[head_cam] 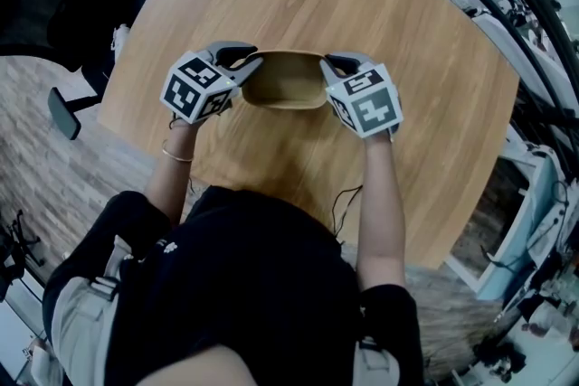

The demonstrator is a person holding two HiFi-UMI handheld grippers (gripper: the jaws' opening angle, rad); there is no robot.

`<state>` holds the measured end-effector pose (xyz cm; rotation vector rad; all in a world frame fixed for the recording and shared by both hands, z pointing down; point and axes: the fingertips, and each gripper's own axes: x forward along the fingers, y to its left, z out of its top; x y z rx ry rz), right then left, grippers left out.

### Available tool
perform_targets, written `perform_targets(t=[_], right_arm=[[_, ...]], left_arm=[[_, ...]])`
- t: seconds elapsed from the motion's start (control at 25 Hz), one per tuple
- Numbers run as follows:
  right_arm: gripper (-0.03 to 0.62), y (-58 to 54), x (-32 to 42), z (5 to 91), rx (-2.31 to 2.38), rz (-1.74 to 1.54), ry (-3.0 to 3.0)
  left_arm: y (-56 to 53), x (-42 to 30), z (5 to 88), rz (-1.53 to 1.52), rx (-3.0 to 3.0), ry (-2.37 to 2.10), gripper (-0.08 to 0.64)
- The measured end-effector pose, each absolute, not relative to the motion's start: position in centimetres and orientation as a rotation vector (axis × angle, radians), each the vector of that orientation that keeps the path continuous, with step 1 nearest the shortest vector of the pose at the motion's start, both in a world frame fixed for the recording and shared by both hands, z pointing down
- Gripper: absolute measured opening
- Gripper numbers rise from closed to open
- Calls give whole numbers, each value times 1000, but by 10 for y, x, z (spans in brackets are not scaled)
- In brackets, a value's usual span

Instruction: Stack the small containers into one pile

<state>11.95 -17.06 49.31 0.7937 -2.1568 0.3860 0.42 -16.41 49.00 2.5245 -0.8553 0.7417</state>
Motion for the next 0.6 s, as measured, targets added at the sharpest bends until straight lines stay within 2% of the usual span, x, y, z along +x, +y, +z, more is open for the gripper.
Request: perform_targets(t=[0.6], right_arm=[[31,-169,121,512,726,394,-2088]], left_arm=[[-160,9,511,858,2488,-806,75]])
